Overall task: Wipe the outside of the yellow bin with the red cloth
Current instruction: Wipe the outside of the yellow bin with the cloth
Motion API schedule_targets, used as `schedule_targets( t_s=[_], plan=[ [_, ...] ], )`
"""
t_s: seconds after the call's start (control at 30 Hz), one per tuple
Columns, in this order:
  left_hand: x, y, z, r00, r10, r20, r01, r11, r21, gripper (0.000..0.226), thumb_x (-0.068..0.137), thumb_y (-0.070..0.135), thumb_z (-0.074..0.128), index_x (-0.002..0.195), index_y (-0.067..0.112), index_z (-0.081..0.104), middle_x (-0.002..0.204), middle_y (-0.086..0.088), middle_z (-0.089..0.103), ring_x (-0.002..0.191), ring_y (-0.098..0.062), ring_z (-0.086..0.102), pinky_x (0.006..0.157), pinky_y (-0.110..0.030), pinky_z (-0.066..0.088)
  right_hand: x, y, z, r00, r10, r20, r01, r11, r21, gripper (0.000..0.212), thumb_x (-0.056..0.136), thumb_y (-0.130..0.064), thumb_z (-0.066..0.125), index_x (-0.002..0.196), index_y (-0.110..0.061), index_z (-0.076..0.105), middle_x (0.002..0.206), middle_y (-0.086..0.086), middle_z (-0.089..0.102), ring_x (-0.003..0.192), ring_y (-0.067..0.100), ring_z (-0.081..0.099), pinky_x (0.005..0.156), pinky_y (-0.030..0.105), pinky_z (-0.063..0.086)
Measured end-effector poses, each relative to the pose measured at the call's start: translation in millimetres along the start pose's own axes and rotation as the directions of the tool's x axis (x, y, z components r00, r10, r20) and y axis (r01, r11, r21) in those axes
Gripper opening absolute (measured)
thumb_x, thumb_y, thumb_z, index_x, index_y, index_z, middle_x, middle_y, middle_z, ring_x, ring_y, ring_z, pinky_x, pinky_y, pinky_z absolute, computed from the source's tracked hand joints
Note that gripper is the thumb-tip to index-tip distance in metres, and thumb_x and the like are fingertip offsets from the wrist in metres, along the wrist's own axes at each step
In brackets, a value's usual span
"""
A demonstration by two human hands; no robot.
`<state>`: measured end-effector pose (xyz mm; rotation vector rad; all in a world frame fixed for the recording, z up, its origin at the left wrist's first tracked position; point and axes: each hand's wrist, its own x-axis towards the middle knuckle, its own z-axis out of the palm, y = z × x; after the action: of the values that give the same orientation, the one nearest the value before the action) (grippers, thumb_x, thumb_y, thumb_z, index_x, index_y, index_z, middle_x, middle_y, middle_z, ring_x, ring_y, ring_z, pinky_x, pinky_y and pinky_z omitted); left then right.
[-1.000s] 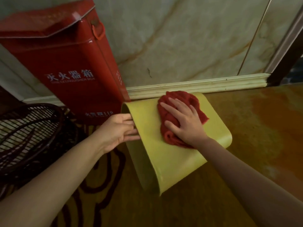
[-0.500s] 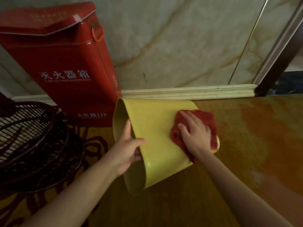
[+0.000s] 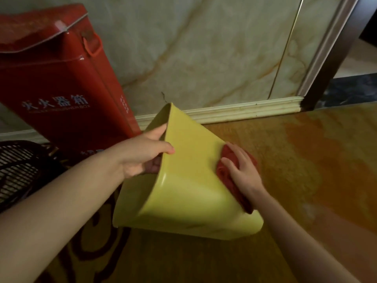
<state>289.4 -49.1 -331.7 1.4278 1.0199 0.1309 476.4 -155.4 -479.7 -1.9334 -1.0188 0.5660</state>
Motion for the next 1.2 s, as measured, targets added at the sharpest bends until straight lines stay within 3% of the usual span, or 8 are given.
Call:
schedule_targets(
  t_s=[0.2,0.3,0.4,0.6,0.77,0.9,1.07,1.2],
  plan=[
    [-7,4,-2,0.999,0.002,-0.051,-0.004,0.999,-0.031,0.035,0.089,0.002,0.043,0.118,0.019,0.054,0.054,0.003,0.062,0.036,-0.005,0.054,0.034,-0.017,0.045,-52,-88,28,0.837,-0.545,0.049,0.547,0.830,-0.113,0.082,0.070,-0.072,0.049,0.143,-0.042,0.023,0.152,-0.011,0.031,0.141,0.008,0.025,0.114,0.044,0.019],
    [-20,-2,-6,1.000,0.015,-0.002,-0.015,0.996,-0.090,0.016,0.089,0.009,0.047,0.099,0.011,0.059,0.052,0.001,0.068,0.045,-0.006,0.063,0.040,-0.017,0.049,-49,-71,27,0.831,-0.557,0.008,0.556,0.828,-0.078,0.076,0.070,-0.067,0.053,0.138,-0.035,0.037,0.149,-0.011,0.036,0.138,0.008,0.030,0.110,0.051,0.028],
    [-44,-26,-25,0.988,0.118,0.097,-0.131,0.982,0.135,0.041,0.086,0.002,0.052,0.124,0.019,0.052,0.099,0.003,0.075,0.091,-0.012,0.070,0.074,-0.023,0.057,-30,-34,25,0.900,-0.431,0.062,0.435,0.896,-0.084,0.070,0.075,-0.066,0.045,0.138,-0.036,0.036,0.151,-0.011,0.031,0.141,0.009,0.025,0.111,0.053,0.024],
    [-46,-30,-17,0.969,0.190,-0.157,-0.145,0.955,0.260,0.050,0.086,0.000,0.052,0.132,0.017,0.043,0.095,-0.009,0.072,0.081,-0.019,0.071,0.069,-0.029,0.058,21,-26,12,0.994,-0.102,0.038,0.103,0.994,-0.033,0.051,0.089,-0.048,0.047,0.137,-0.032,0.040,0.149,-0.002,0.039,0.137,0.018,0.033,0.113,0.044,0.025],
    [-11,19,-28,0.988,0.087,-0.124,-0.064,0.981,0.181,0.023,0.085,-0.008,0.046,0.097,0.007,0.058,0.084,-0.013,0.065,0.064,-0.017,0.065,0.053,-0.026,0.055,-16,-100,29,0.865,-0.501,0.040,0.500,0.851,-0.157,0.062,0.083,-0.068,0.032,0.139,-0.041,0.031,0.149,-0.004,0.039,0.134,0.018,0.037,0.107,0.042,0.027],
    [4,31,-32,0.973,0.200,-0.112,-0.191,0.978,0.085,0.022,0.090,0.000,0.043,0.073,0.007,0.057,0.048,0.001,0.064,0.044,-0.008,0.060,0.045,-0.020,0.050,-9,-102,31,0.768,-0.636,-0.079,0.555,0.721,-0.415,0.066,0.081,-0.063,0.044,0.140,-0.034,0.036,0.145,0.003,0.043,0.128,0.026,0.045,0.102,0.048,0.035],
    [-18,-9,-41,0.937,0.344,-0.057,-0.285,0.849,0.446,0.035,0.088,0.002,0.049,0.119,0.019,0.050,0.097,0.001,0.069,0.075,0.001,0.067,0.063,-0.017,0.053,28,-36,-7,0.832,-0.510,-0.216,0.416,0.833,-0.364,0.058,0.082,-0.055,0.043,0.129,-0.024,0.051,0.121,0.007,0.061,0.110,0.024,0.056,0.087,0.035,0.043],
    [-13,-27,-25,0.844,0.528,-0.096,-0.365,0.696,0.619,0.023,0.092,0.017,0.046,0.111,0.014,0.058,0.099,-0.007,0.070,0.082,-0.018,0.068,0.074,-0.045,0.054,43,-3,-33,0.880,-0.003,-0.474,-0.034,0.997,-0.069,0.059,0.084,-0.055,0.031,0.125,-0.018,0.054,0.119,0.012,0.061,0.112,0.030,0.053,0.092,0.042,0.039]
  ],
)
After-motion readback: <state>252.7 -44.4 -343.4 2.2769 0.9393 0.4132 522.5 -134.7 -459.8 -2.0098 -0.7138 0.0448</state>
